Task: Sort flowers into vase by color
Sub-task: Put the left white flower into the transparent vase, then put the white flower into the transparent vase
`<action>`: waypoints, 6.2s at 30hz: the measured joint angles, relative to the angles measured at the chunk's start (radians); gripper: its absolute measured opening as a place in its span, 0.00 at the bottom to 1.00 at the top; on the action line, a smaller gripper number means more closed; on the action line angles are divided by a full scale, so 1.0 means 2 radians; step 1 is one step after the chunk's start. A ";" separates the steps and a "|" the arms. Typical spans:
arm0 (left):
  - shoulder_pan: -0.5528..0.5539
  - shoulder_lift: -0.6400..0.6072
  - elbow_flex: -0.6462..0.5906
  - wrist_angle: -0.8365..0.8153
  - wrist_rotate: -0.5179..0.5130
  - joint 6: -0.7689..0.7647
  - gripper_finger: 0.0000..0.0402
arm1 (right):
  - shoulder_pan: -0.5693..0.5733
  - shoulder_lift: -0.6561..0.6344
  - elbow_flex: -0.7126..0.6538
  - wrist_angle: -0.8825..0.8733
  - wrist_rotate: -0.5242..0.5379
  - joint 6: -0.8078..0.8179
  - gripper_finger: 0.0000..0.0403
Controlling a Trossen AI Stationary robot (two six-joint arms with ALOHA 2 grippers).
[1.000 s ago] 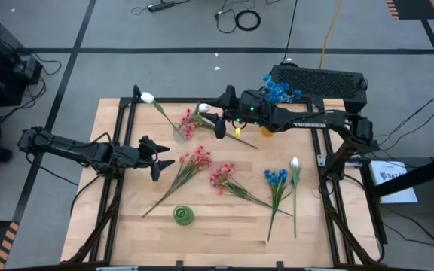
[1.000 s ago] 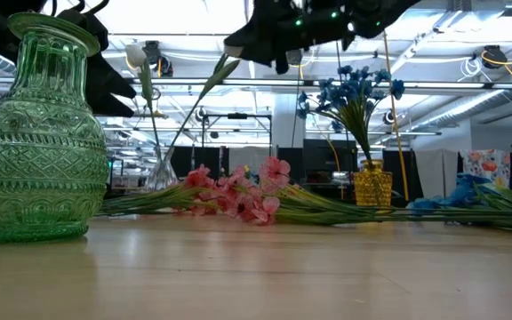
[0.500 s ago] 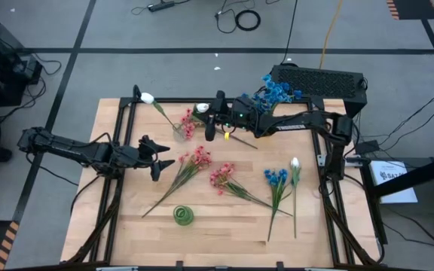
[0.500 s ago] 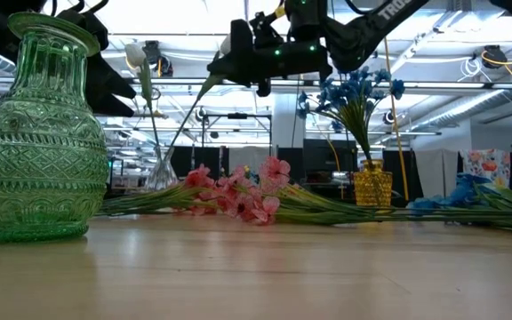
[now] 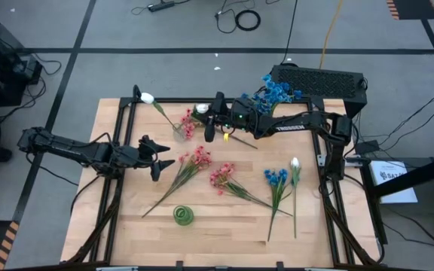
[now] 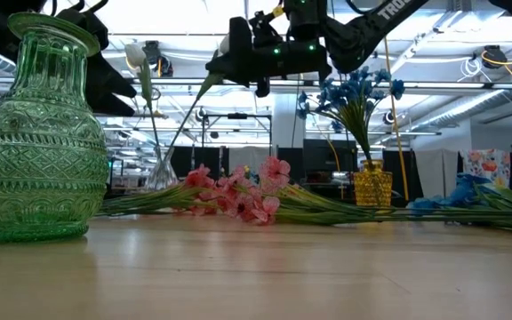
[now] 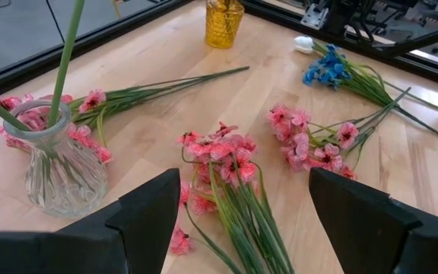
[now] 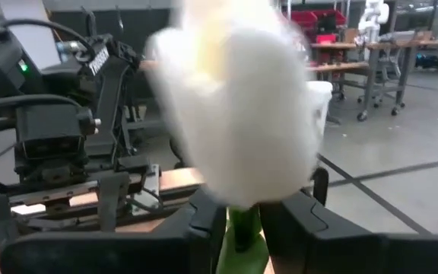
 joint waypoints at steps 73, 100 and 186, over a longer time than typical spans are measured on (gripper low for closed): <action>0.000 0.000 0.000 -0.019 -0.061 0.000 0.74 | 0.049 -0.124 0.089 -0.449 0.044 -0.044 0.69; 0.049 0.040 -0.003 -0.125 -0.203 -0.101 0.58 | 0.232 -0.253 -0.105 -0.613 0.081 0.094 0.42; 0.174 0.275 -0.003 0.022 -0.055 -0.053 0.35 | 0.234 -0.252 -0.066 -0.577 0.081 0.057 0.40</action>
